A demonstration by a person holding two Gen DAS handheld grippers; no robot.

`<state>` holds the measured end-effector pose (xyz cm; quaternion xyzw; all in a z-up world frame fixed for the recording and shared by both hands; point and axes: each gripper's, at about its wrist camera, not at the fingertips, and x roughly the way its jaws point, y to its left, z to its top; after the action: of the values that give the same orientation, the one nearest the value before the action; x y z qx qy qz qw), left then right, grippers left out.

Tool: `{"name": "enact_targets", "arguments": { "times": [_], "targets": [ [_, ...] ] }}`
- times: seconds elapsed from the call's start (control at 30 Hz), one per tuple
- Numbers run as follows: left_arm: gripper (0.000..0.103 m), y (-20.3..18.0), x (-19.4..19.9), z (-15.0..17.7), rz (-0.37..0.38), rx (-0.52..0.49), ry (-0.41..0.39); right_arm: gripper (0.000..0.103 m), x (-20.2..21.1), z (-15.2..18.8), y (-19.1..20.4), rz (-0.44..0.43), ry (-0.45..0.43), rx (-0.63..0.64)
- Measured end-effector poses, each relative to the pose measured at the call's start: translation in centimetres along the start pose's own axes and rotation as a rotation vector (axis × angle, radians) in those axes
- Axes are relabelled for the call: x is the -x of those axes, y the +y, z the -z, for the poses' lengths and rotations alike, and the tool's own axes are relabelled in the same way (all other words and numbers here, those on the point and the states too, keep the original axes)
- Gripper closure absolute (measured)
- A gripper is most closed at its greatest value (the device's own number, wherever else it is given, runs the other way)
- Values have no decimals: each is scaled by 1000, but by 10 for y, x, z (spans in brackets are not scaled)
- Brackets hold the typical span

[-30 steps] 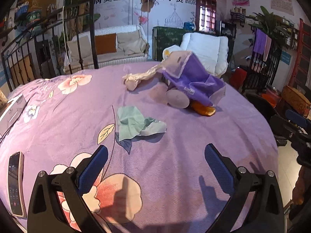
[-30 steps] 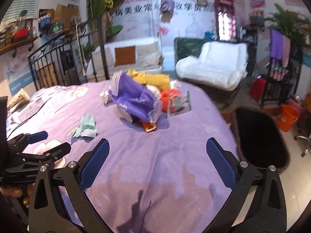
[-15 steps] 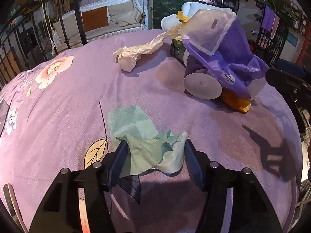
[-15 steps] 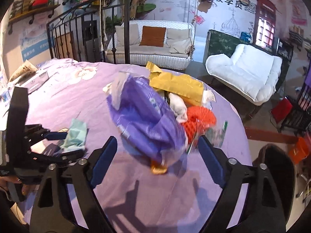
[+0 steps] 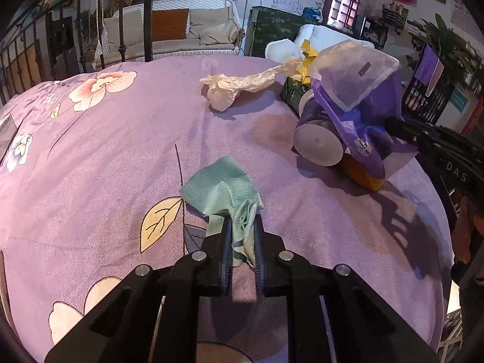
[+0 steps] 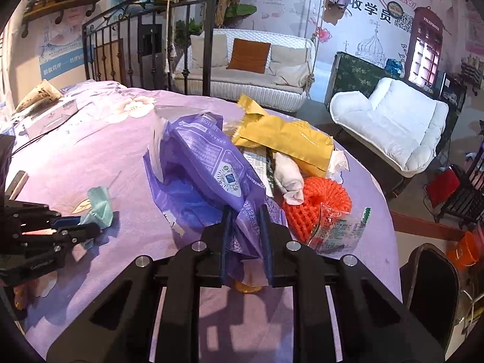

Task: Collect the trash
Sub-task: 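Carry the purple bag to the black bin and release it with the right gripper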

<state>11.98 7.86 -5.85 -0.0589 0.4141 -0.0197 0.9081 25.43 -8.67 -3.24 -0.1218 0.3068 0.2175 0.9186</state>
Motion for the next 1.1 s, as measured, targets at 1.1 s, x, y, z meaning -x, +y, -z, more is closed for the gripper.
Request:
{"name": "enact_targets", "arguments": {
  "times": [1.1],
  "targets": [
    [88, -170, 37, 14, 351, -267, -135, 84, 81, 138, -229, 518, 79, -630]
  ]
}}
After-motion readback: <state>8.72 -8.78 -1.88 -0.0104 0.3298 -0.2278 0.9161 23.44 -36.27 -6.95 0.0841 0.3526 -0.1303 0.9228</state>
